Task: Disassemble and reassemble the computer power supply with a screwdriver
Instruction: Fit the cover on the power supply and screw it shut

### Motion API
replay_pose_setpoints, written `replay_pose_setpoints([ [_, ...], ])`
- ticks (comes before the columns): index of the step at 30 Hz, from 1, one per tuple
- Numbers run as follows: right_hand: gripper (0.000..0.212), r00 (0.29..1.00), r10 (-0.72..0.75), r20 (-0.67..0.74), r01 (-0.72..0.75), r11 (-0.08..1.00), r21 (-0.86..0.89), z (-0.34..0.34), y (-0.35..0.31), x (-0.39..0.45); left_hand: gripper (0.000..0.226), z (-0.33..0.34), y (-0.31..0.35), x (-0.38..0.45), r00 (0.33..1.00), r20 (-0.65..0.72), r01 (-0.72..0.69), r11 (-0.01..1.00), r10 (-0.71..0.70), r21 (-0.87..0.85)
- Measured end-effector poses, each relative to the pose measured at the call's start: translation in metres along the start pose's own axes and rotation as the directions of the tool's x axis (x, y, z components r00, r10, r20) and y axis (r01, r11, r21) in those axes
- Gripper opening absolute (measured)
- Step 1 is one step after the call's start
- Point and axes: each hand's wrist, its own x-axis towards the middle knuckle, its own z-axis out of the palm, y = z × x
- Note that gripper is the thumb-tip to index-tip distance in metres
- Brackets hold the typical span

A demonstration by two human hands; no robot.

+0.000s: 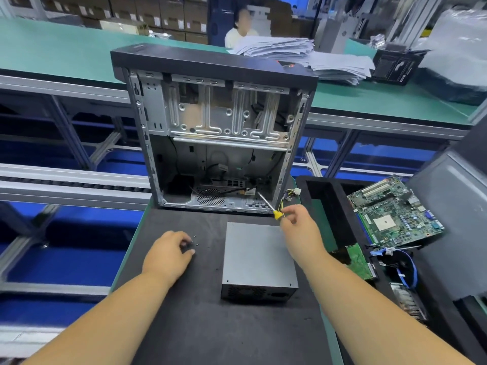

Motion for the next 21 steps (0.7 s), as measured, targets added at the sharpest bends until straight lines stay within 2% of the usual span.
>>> replay_pose_setpoints([
  [3,0.013,1.000,0.023,0.021,-0.024,0.999,0.044,0.011,-0.003,-0.002,0.016,0.005,0.012,0.009,0.997,-0.006,-0.078,0.990,0.079,0.117],
  [8,0.018,0.999,0.053,0.011,-0.054,0.996,0.076,0.012,-0.005,-0.004,0.012,0.008,0.023,0.019,0.995,0.016,-0.096,0.908,0.098,0.408],
  [13,0.013,0.996,0.086,-0.011,-0.084,0.989,0.125,-0.003,-0.004,-0.005,0.011,0.011,0.026,0.019,0.994,0.052,-0.107,0.895,0.094,0.432],
  [15,0.013,0.996,0.074,-0.046,-0.068,0.990,0.122,-0.012,-0.006,-0.003,0.011,0.008,0.030,0.018,0.995,0.031,-0.098,0.954,0.093,0.284],
  [17,0.011,0.996,0.061,-0.064,-0.049,0.984,0.171,-0.024,-0.010,-0.001,0.016,0.002,0.040,0.016,0.997,0.002,-0.075,0.997,0.075,0.030],
  [19,0.007,0.997,0.042,-0.069,-0.024,0.969,0.247,-0.036,-0.015,-0.001,0.019,-0.009,0.055,0.011,0.999,-0.006,-0.033,0.970,0.032,-0.240],
  [21,0.003,0.996,0.025,-0.081,0.003,0.943,0.333,-0.048,-0.020,-0.001,0.018,-0.020,0.075,0.005,1.000,0.010,0.004,0.879,0.001,-0.477],
])
